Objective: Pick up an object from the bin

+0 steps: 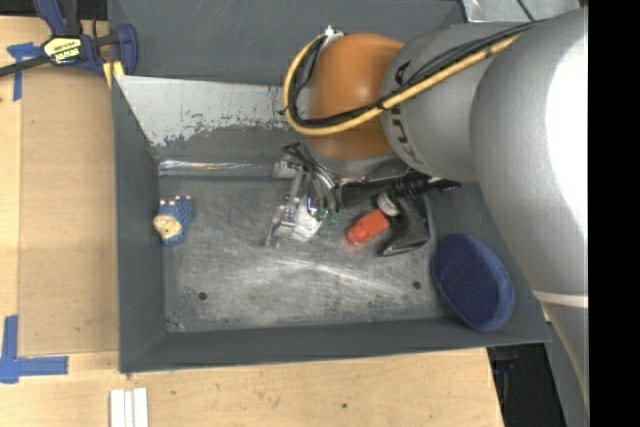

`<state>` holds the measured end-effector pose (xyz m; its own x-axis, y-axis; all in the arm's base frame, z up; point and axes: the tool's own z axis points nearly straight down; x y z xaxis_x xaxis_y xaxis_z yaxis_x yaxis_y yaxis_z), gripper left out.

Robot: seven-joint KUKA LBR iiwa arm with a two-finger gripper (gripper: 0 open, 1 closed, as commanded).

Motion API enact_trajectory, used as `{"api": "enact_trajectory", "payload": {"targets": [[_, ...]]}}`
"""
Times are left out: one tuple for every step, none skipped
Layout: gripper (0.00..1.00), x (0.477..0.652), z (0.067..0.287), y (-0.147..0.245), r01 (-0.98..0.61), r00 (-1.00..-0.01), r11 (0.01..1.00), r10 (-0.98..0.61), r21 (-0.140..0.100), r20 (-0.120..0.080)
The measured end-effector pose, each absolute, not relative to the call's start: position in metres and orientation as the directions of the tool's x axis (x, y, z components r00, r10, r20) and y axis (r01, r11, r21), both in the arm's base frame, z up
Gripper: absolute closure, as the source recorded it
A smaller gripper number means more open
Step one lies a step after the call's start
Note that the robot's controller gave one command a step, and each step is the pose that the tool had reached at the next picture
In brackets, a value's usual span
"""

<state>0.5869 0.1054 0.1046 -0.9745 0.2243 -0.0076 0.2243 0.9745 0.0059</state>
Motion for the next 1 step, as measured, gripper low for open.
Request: {"api": "enact_trajectory", "payload": {"targets": [[0.0,0.6195,0.0735,0.2037,0.13,-0.992,0.992,0.13,0.002,-0.007]]}}
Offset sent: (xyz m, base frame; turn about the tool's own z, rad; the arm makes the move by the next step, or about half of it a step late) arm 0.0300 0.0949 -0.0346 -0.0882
